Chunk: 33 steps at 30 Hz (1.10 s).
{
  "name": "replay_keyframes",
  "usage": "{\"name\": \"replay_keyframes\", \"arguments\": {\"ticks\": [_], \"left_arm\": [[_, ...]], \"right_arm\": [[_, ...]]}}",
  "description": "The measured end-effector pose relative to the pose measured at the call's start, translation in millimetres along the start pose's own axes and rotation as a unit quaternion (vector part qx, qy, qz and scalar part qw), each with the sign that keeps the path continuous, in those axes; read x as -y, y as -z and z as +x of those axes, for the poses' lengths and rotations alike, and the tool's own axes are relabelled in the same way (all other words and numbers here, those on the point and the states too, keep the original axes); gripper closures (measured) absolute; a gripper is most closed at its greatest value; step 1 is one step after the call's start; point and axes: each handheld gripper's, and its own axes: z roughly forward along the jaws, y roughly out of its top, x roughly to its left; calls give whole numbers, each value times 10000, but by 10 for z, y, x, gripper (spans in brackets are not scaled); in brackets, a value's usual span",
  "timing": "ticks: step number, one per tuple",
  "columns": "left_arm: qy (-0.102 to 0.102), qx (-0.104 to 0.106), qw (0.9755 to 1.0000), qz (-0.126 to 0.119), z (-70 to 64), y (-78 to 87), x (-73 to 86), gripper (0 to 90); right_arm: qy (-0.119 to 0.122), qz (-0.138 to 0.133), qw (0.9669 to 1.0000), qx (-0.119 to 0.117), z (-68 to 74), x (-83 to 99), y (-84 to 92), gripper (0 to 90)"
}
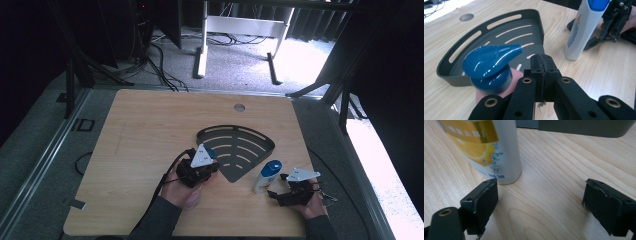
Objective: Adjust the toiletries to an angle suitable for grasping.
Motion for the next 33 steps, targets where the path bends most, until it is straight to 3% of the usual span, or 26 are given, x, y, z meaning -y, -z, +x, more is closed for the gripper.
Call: {"name": "replay_keyframes", "arguments": {"ticks": [13, 19, 33], "left_arm": [[101, -67, 9999, 68, 87, -83, 3, 890], [218, -114, 9997, -26, 130, -58, 23, 892], [365, -457, 9982, 89, 267, -2, 100, 888]], "right_arm": [[-5, 1, 10000, -1, 1, 0, 0, 126], [-4, 1, 10000, 0, 1, 0, 0, 126], [-4, -1, 10000, 2, 2, 0, 0, 126]]}}
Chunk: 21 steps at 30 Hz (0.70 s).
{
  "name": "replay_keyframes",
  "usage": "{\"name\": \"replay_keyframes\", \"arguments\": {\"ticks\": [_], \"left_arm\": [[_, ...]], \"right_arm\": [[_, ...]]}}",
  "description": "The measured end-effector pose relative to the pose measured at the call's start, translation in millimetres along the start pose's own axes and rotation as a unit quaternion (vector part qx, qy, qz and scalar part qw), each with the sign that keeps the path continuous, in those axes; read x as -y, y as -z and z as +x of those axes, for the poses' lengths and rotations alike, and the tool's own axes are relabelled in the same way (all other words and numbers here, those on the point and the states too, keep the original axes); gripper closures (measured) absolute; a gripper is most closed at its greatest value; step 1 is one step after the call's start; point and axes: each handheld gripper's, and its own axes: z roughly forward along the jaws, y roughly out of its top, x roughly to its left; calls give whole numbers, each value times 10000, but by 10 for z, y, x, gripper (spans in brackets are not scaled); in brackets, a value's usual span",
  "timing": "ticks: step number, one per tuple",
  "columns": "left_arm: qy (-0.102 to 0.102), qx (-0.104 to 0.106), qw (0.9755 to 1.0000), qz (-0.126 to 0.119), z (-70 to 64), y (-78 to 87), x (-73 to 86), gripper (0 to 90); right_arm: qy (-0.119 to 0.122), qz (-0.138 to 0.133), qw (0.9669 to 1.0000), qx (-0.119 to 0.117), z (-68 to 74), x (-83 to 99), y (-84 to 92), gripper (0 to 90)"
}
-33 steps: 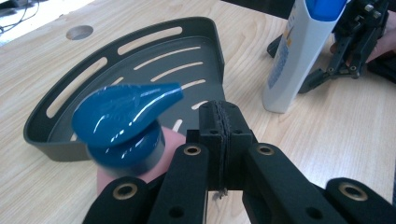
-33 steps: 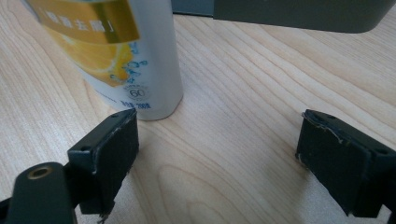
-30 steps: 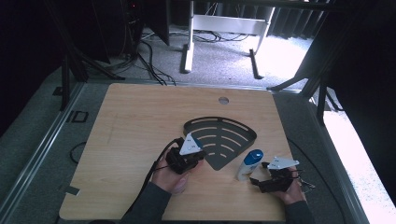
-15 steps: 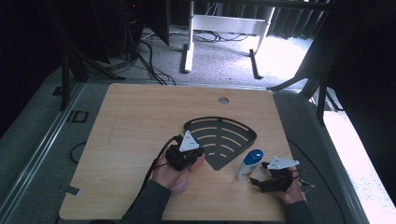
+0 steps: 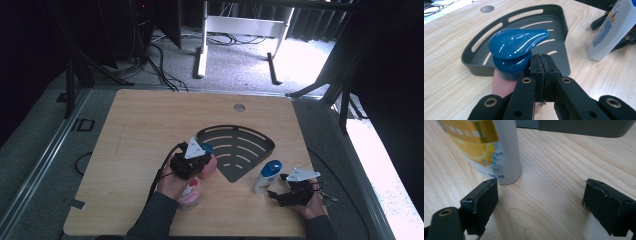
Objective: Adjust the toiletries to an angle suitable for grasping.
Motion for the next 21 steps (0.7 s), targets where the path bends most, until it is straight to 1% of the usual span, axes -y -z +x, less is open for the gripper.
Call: {"name": "replay_keyframes", "arguments": {"ticks": [3, 6, 7, 10, 11, 12, 13, 14, 15, 16, 18, 21], "left_arm": [[69, -53, 10000, 6, 22, -4, 2, 885], [81, 4, 10000, 9, 18, -12, -11, 869], [-3, 72, 10000, -7, -23, -35, -47, 867], [-270, 87, 9995, 135, -94, -132, -128, 867], [-270, 87, 9995, 135, -94, -132, -128, 867], [-359, 74, 9990, 252, -119, -217, -159, 868], [-380, 67, 9988, 297, -121, -254, -165, 871], [-380, 67, 9988, 297, -121, -254, -165, 875], [-424, -47, 9984, 369, -117, -308, -161, 879], [-409, -84, 9983, 401, -109, -327, -155, 883], [-380, -91, 9981, 469, -83, -351, -141, 886], [-360, -44, 9984, 444, -66, -343, -130, 892]], "right_arm": [[1, 1, 10000, -1, 0, 0, 0, 126], [0, 0, 10000, 0, 0, 0, 0, 126], [5, -2, 10000, 1, -1, 0, 0, 126], [5, -3, 10000, 1, -1, 0, 0, 126], [3, -1, 10000, 0, 0, 0, 0, 125], [4, 0, 10000, -1, -1, 0, 0, 126], [4, 0, 10000, -1, -1, 0, 0, 126], [3, 1, 10000, -1, -1, 0, 0, 126], [4, 1, 10000, -1, -1, 0, 0, 126], [4, -1, 10000, 0, -1, 0, 0, 126], [4, 0, 10000, 0, -1, 0, 0, 126], [4, 0, 10000, 0, -1, 0, 0, 126]]}}
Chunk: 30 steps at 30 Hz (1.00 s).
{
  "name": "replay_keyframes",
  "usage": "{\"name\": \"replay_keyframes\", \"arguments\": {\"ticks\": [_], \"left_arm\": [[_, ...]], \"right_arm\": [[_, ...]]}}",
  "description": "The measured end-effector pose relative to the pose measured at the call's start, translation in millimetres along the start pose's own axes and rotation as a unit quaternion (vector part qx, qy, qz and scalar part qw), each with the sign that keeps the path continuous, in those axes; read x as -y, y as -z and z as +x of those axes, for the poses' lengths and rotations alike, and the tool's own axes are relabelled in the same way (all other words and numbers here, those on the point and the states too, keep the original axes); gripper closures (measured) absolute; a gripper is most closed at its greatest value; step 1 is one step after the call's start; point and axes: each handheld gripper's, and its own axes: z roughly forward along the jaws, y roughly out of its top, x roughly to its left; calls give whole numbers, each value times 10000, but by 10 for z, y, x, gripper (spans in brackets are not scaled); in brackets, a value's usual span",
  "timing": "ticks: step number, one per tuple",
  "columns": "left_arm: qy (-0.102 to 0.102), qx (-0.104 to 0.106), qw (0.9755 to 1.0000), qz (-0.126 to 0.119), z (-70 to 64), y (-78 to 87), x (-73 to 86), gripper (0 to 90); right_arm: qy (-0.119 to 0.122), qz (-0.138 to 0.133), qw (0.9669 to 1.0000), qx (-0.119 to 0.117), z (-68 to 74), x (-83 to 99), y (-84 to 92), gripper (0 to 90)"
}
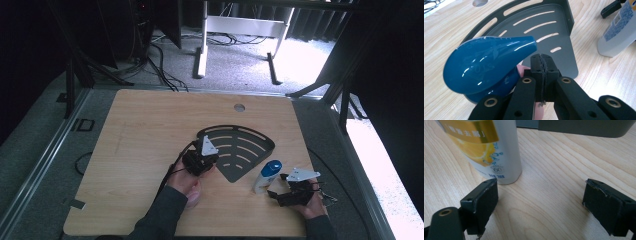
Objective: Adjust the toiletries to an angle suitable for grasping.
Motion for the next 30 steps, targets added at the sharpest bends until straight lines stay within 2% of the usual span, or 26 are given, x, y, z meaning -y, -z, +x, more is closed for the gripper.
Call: {"name": "replay_keyframes", "arguments": {"ticks": [5, 8, 13, 19, 27, 30], "left_arm": [[-31, -75, 10000, 36, 0, 7, 2, 892], [28, -145, 9999, 57, 23, 17, 11, 893], [125, -263, 9996, 46, 102, 38, 46, 892], [159, -287, 9994, 68, 187, 45, 57, 891], [131, -310, 9993, 137, 281, -3, 21, 891], [138, -355, 9991, 173, 353, -27, 7, 891]], "right_arm": [[1, 0, 10000, 2, 1, 0, 0, 126], [1, 0, 10000, 1, 0, 0, 0, 126], [-1, -1, 10000, 0, 0, 0, 0, 126], [-7, 0, 10000, 7, 0, 0, 1, 131], [-23, -7, 10000, 30, -1, 0, 2, 137], [-46, -12, 10000, 47, -2, -1, 0, 136]]}}
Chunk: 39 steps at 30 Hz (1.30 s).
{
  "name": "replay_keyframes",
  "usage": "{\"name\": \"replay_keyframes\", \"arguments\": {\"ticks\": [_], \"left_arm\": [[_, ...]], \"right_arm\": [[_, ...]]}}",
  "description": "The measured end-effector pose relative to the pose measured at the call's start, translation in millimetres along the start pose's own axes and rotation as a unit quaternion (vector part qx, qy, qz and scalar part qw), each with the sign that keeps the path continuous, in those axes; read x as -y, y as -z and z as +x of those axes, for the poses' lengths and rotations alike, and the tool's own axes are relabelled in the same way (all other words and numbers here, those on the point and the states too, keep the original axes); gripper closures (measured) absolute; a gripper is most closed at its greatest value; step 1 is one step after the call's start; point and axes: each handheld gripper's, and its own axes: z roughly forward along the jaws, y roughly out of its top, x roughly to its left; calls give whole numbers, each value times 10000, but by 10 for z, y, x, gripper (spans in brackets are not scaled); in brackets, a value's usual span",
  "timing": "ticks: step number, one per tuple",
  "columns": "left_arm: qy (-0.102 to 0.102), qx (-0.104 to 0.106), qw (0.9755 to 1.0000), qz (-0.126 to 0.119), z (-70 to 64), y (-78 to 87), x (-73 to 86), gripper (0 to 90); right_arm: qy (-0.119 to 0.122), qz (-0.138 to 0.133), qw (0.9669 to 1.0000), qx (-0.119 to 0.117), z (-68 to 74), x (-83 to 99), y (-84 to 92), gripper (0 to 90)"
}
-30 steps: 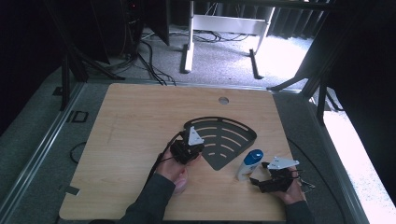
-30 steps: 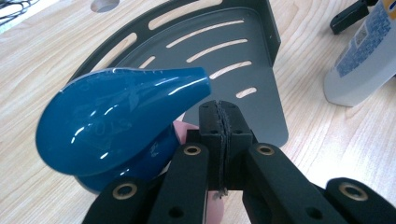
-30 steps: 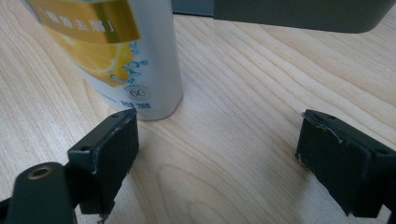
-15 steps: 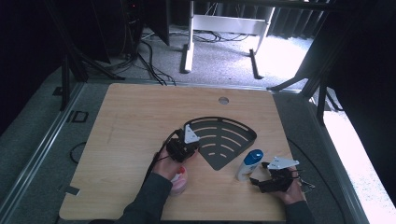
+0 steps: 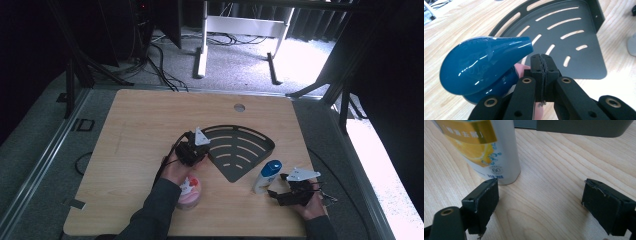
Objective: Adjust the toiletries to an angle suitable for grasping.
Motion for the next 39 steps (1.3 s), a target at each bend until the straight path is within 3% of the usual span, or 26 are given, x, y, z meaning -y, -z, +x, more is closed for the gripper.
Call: {"name": "replay_keyframes", "arguments": {"ticks": [6, 9, 11, 13, 14, 15, 16, 17, 19, 25, 28, 31, 39], "left_arm": [[43, 52, 10000, 5, 75, -5, 8, 877], [47, 154, 9997, -196, 53, 59, 62, 862], [64, 197, 9994, -295, 29, 114, 102, 848], [90, 243, 9989, -388, 4, 164, 140, 839], [90, 243, 9989, -388, 4, 164, 140, 830], [90, 243, 9989, -388, 4, 164, 140, 830], [200, 400, 9977, -511, -19, 213, 207, 822], [217, 422, 9974, -543, -23, 218, 223, 820], [267, 428, 9973, -527, -23, 222, 220, 812], [102, 474, 9979, -419, -66, 289, 266, 771], [137, 442, 9980, -432, -38, 331, 298, 759], [305, 575, 9964, -546, -13, 371, 315, 759], [183, 686, 9956, -605, -125, 430, 259, 738]], "right_arm": [[5, 20, 10000, -52, -1, -1, -1, 112], [64, 33, 10000, -67, -1, -2, -4, 112], [76, -13, 9999, -80, -9, -3, 8, 200], [59, -16, 10000, -58, -25, -15, 39, 367], [59, -16, 10000, -58, -25, -15, 39, 367], [8, -22, 10000, -44, -35, -23, 48, 423], [-10, -12, 10000, -52, -34, -34, 56, 524], [2, 3, 10000, -85, -26, -41, 59, 571], [67, 20, 9999, -78, -9, -61, 63, 647], [46, -259, 9996, -119, 15, -108, 142, 851], [-28, -449, 9990, -53, 34, -128, 176, 894], [-38, -581, 9983, -14, 71, -153, 205, 897], [-10, -547, 9985, -89, 123, -157, 194, 898]]}}
